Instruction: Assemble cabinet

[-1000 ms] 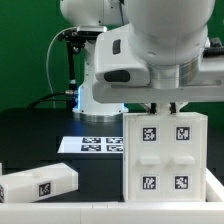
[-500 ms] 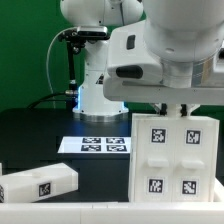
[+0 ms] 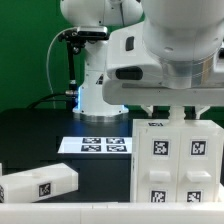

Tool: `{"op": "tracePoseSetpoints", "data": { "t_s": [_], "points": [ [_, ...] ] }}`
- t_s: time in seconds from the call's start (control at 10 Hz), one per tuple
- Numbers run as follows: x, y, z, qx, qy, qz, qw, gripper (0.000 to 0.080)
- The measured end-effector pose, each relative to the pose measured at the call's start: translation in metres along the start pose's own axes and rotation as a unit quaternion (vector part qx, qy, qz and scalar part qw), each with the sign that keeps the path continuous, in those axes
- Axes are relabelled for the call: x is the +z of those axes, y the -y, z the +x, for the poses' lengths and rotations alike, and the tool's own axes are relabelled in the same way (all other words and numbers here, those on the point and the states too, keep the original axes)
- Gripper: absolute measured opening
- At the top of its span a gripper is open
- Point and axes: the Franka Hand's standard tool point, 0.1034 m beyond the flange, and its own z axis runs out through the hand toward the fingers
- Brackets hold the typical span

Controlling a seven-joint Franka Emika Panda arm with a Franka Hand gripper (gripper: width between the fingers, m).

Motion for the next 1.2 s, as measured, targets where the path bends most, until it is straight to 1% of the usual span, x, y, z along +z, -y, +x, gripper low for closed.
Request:
{"op": "tracePoseSetpoints", "data": {
  "t_s": [0.1,0.2,0.3,0.4,0.5,0.6,0.7,0.8,0.9,1.0,1.1,1.2],
  "points": [
    [0.000,-0.001,0.000,0.000,0.001,0.000,1.000,0.0544],
    [-0.006,-0.005,-0.004,0.000,0.009,0.000,1.000,0.0720],
    [-0.018,-0.009,-0.010,-0.006,0.001,0.004,1.000,0.0776],
    [-0.030,-0.010,-0.017,-0.006,-0.011,0.007,1.000,0.0776],
    [-0.041,-0.009,-0.023,-0.006,-0.033,0.011,0.999,0.0795],
    [-0.043,-0.015,-0.037,-0.010,-0.032,0.012,0.999,0.0795],
    [-0.049,-0.023,-0.039,-0.020,-0.053,0.016,0.998,0.0797],
    [-0.052,-0.032,-0.034,-0.024,-0.106,0.023,0.994,0.0797],
    [-0.050,-0.034,-0.035,-0.034,-0.155,0.018,0.987,0.0797],
    [-0.050,-0.032,-0.037,-0.034,-0.185,0.021,0.982,0.0797],
    [-0.052,-0.032,-0.035,-0.034,-0.207,0.023,0.977,0.0797],
    [-0.059,-0.030,-0.028,-0.034,-0.254,0.027,0.966,0.0797]
  ]
}}
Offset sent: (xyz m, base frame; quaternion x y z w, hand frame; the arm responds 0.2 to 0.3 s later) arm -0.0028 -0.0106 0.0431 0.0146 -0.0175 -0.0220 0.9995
